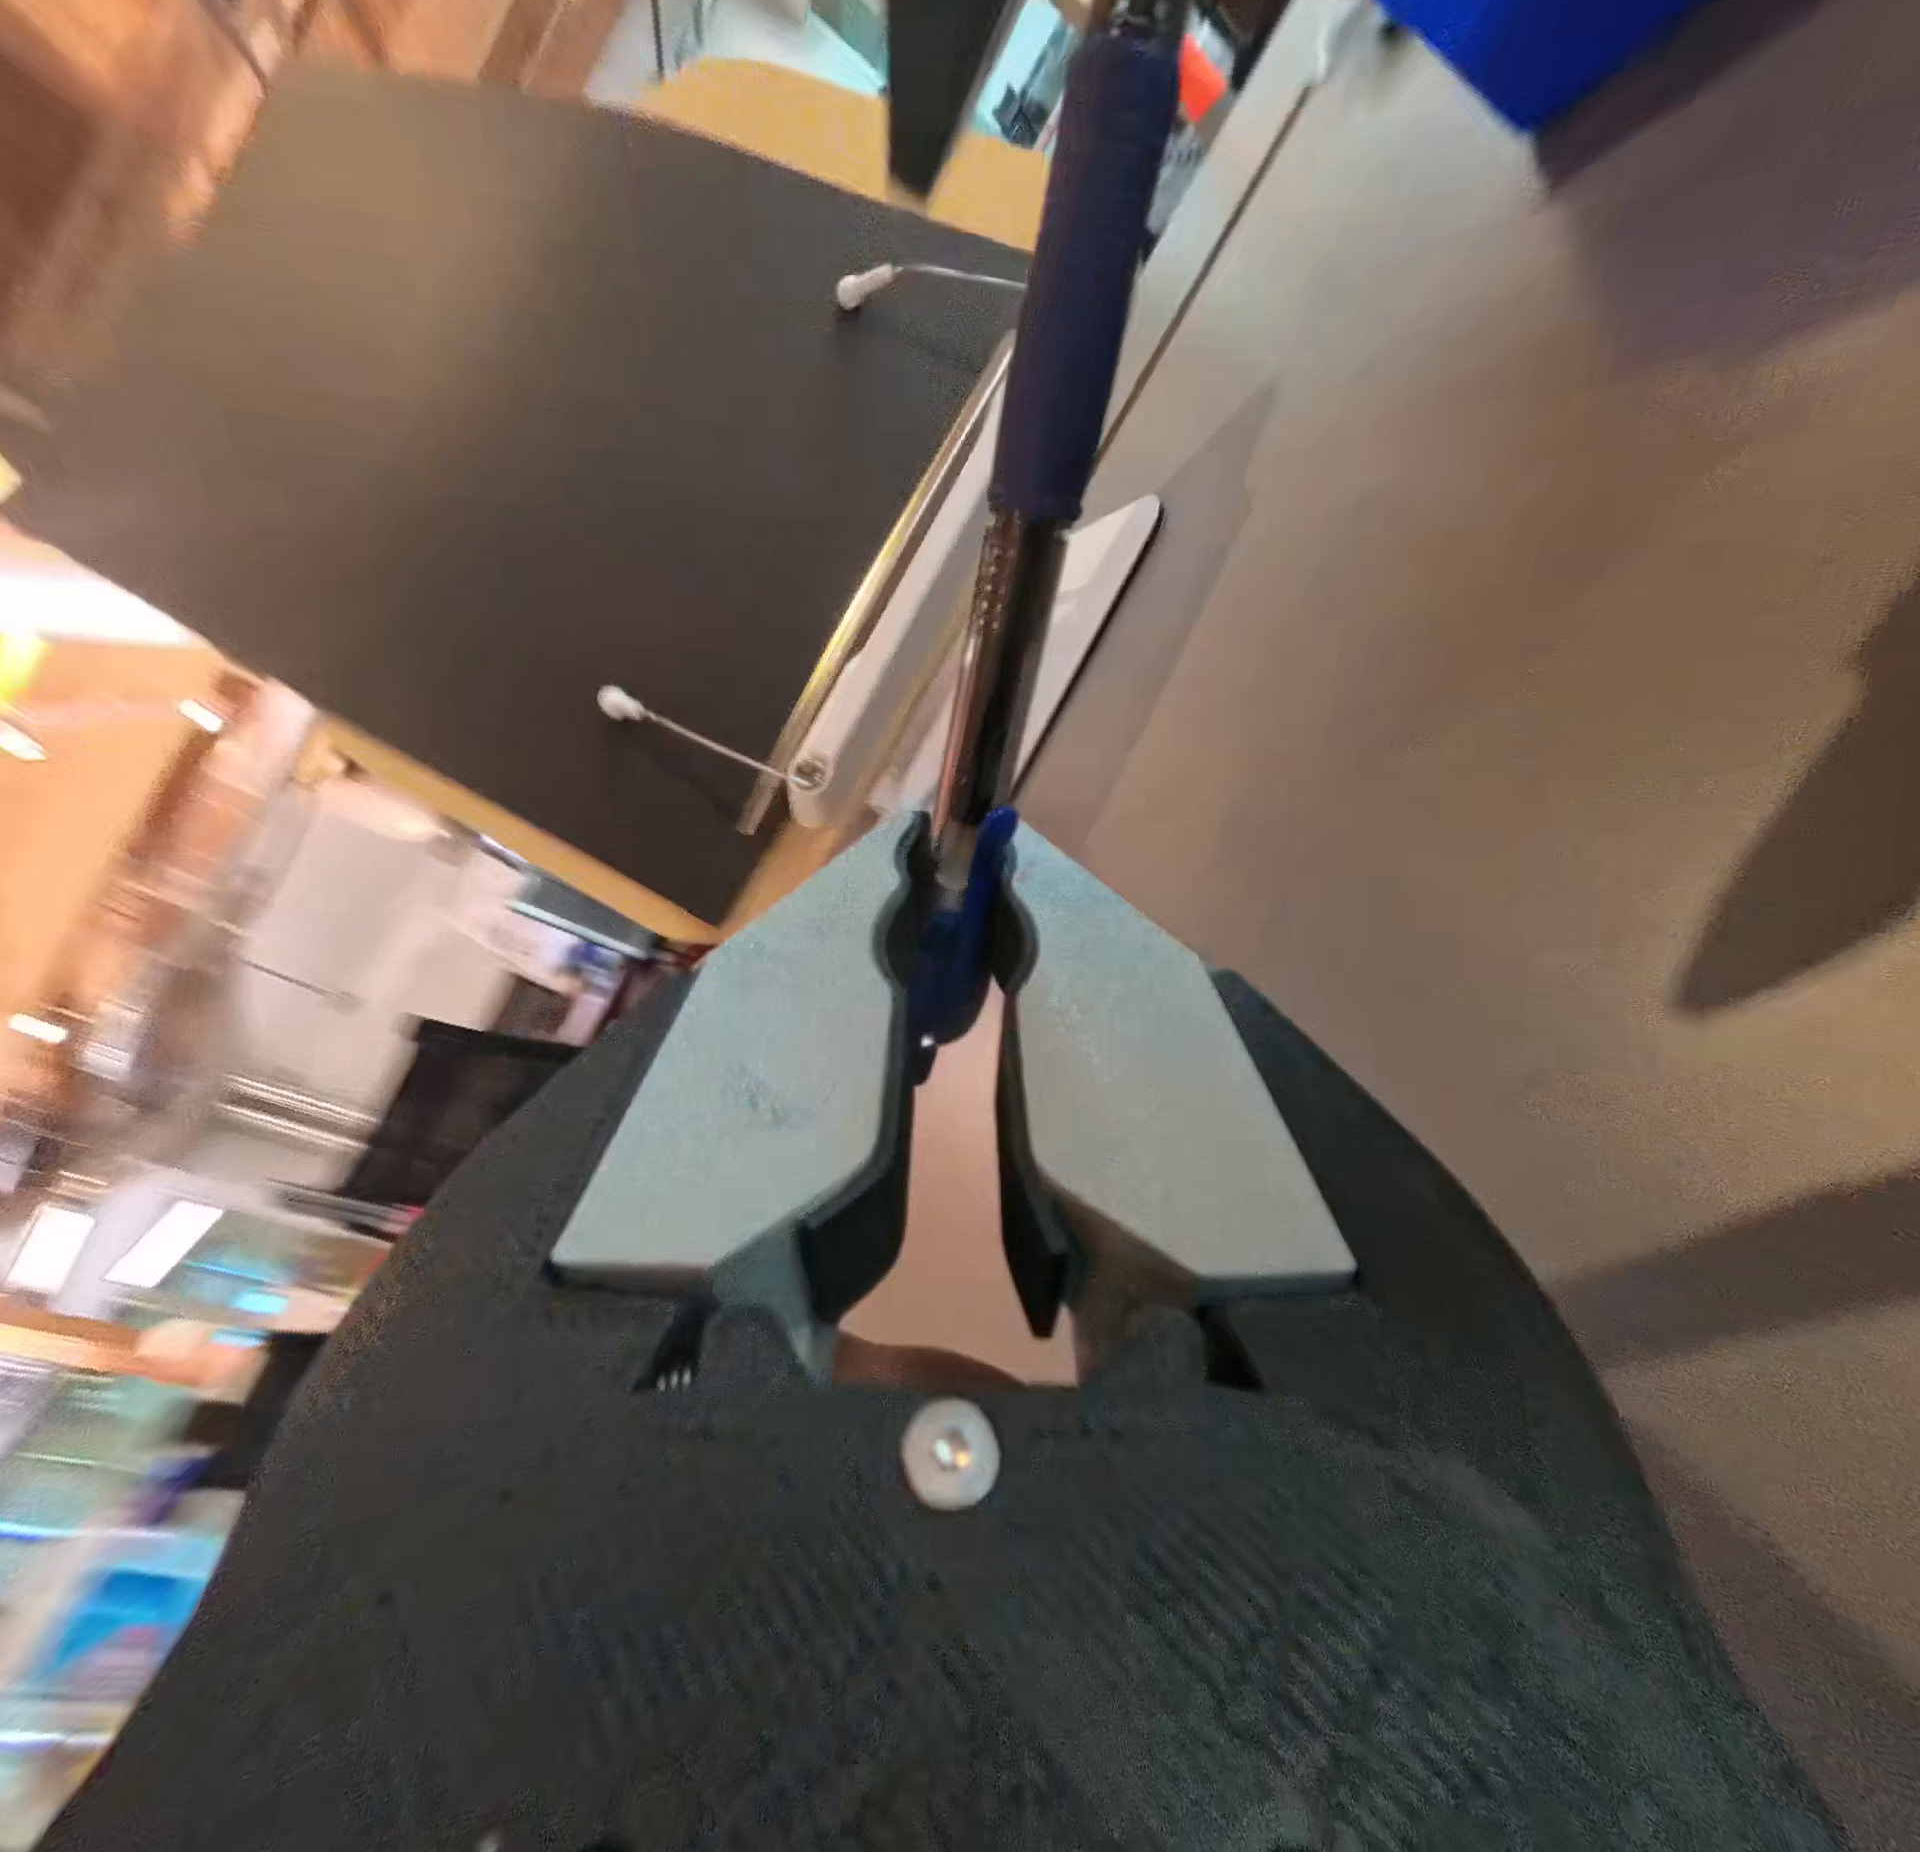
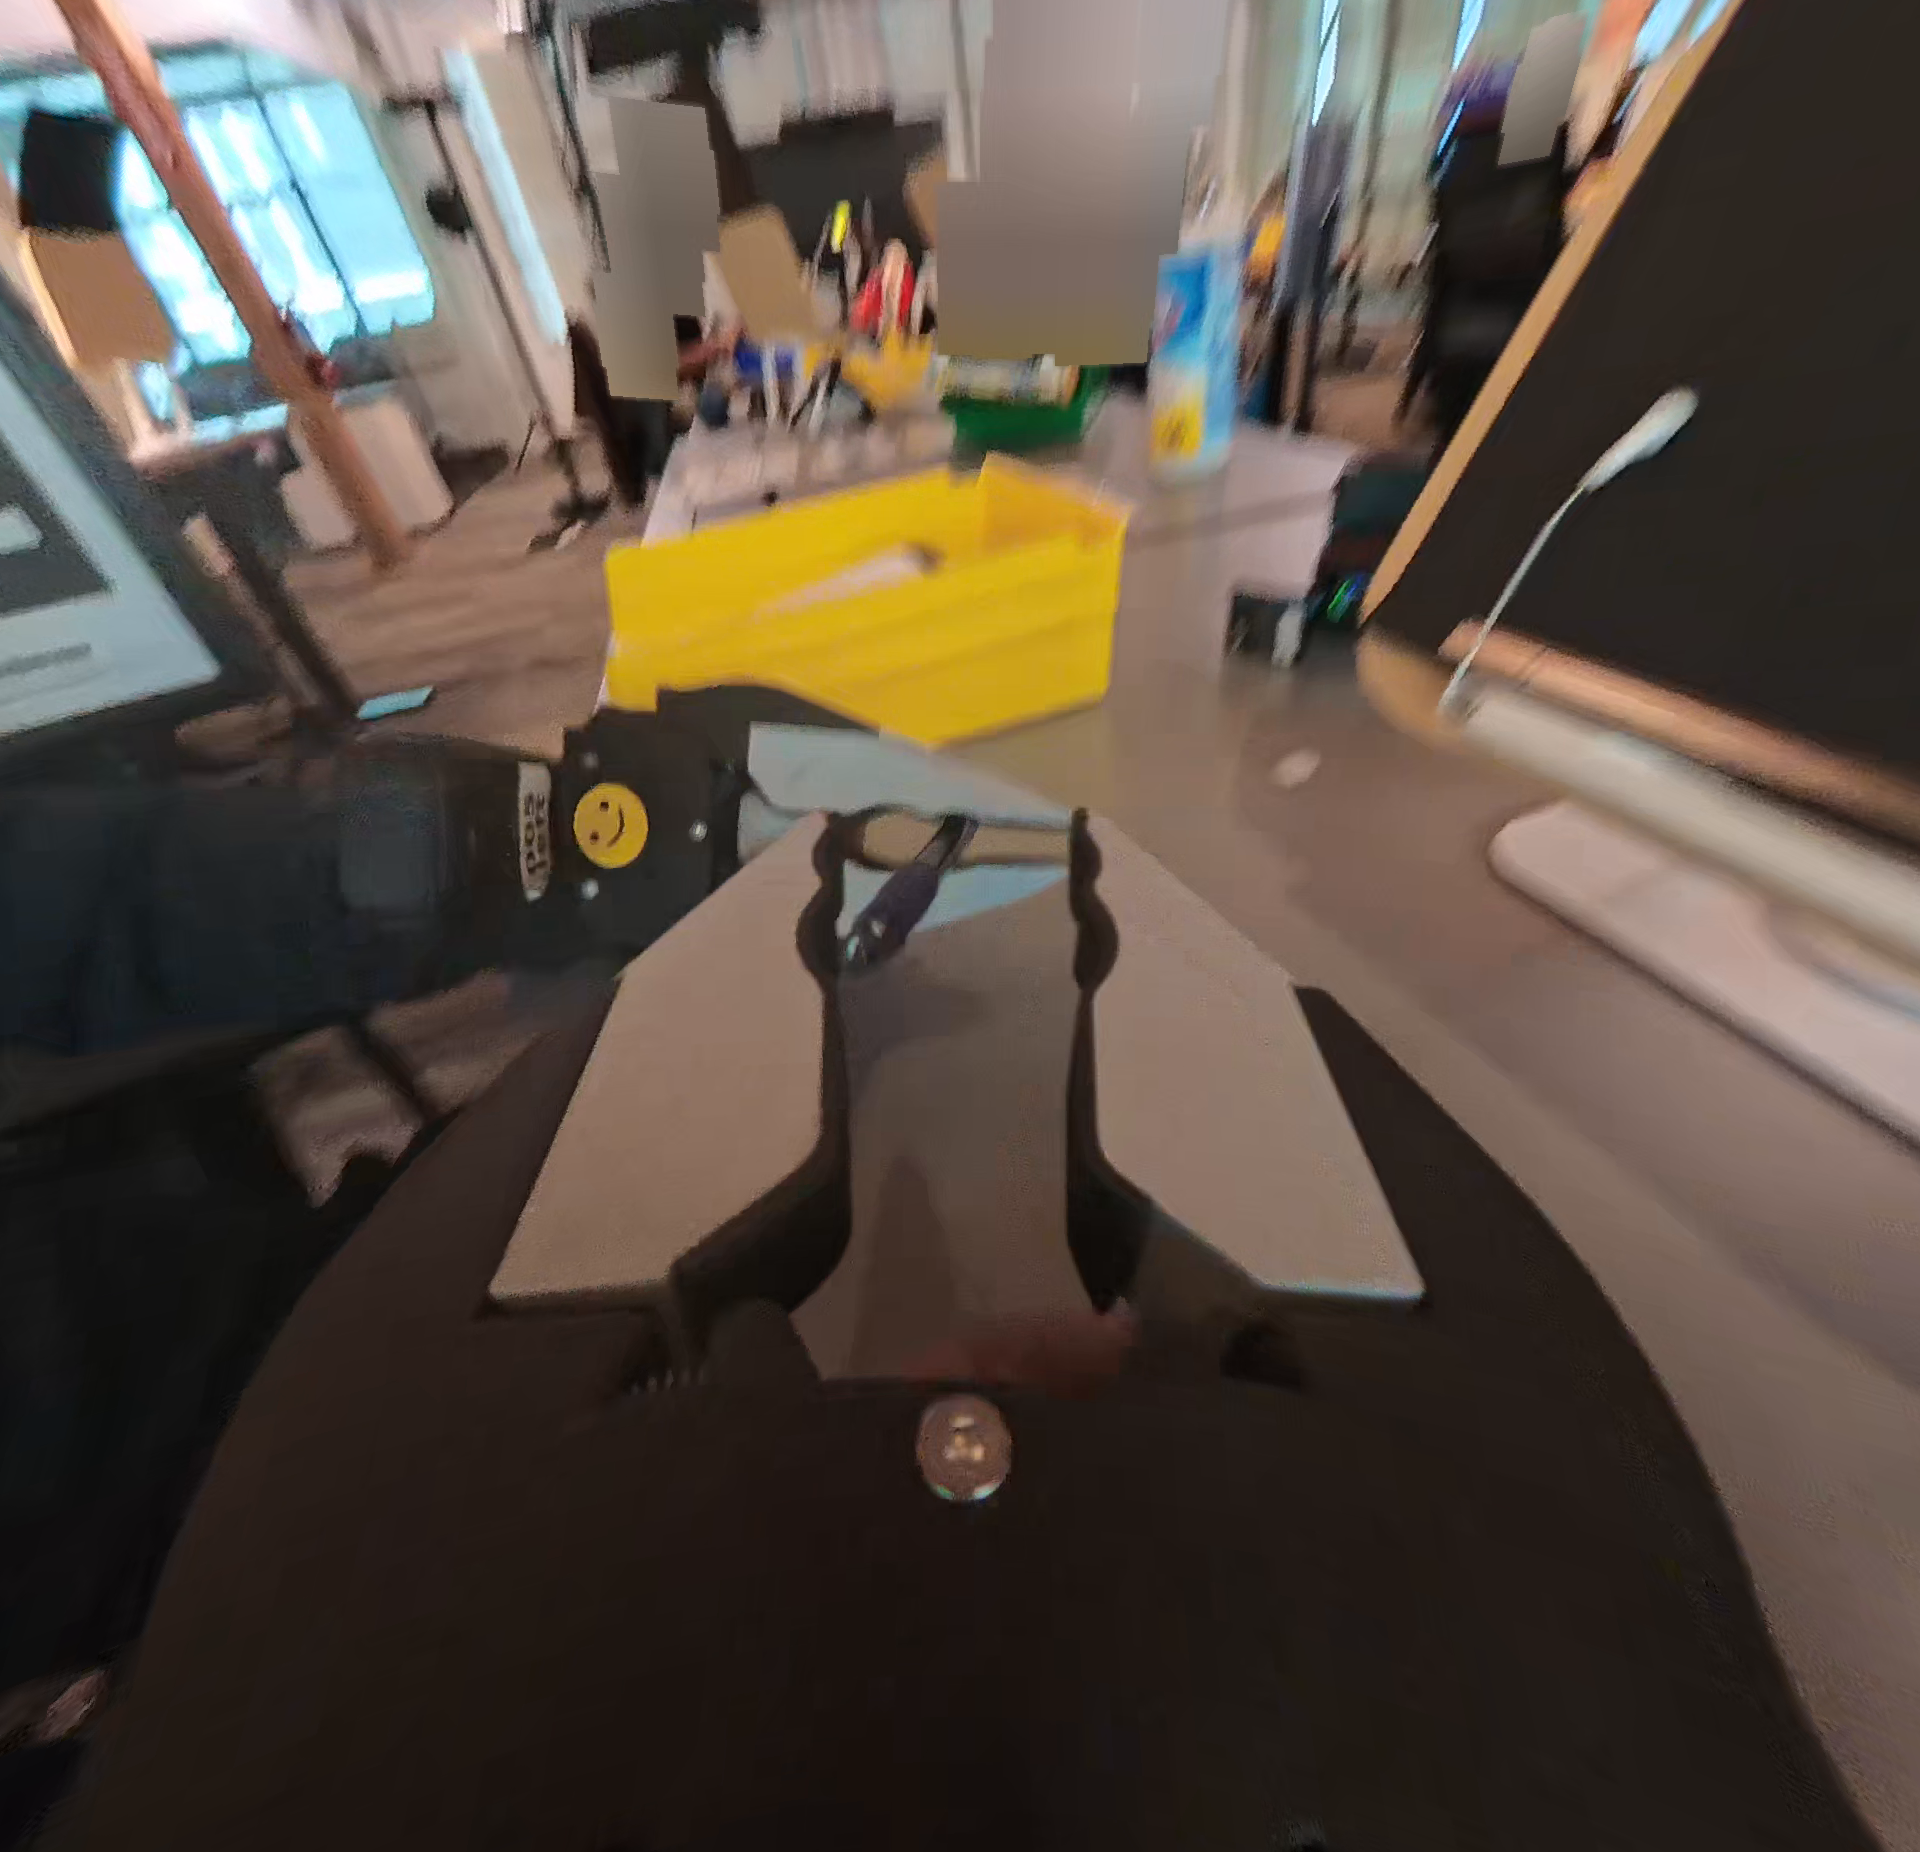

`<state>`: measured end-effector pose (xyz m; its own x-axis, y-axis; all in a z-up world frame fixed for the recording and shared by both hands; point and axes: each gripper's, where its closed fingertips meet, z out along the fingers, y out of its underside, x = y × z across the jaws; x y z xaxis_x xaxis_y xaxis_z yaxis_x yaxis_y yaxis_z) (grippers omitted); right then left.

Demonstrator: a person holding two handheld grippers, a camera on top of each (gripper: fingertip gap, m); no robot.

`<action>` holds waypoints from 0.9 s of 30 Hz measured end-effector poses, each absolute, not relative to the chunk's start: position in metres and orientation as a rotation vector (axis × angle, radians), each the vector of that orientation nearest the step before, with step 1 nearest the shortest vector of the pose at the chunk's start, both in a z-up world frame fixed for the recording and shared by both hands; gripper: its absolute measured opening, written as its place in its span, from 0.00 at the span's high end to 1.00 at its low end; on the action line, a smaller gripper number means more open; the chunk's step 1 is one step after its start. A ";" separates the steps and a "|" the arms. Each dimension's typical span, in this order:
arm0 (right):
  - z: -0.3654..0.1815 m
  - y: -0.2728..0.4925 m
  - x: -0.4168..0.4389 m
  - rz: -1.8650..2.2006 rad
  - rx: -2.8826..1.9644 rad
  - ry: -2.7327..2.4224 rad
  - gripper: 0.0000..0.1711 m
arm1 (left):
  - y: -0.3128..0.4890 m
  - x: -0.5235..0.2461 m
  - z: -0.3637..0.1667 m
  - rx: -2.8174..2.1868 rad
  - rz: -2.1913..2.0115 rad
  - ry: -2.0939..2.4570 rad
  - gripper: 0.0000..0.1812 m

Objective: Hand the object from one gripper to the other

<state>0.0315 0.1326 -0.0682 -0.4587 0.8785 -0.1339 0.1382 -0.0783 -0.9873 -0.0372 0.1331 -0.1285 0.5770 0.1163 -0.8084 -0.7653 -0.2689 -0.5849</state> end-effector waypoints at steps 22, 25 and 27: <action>-0.066 0.129 0.016 1.144 -0.812 -1.510 0.96 | 0.139 0.032 -0.127 -1.728 -0.425 0.118 0.70; -0.064 0.148 0.018 0.688 -0.599 -1.448 0.96 | 0.134 0.026 -0.122 -1.698 -0.466 0.086 0.66; -0.062 0.151 0.021 0.380 -0.392 -1.384 0.96 | 0.130 0.023 -0.117 -1.665 -0.508 0.074 0.67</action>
<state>0.0208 0.1509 -0.0618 0.1462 0.4792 0.8654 -0.0294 0.8766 -0.4804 0.0233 0.1300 -0.1166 0.8982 -0.3349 0.2848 0.2403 -0.1685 -0.9560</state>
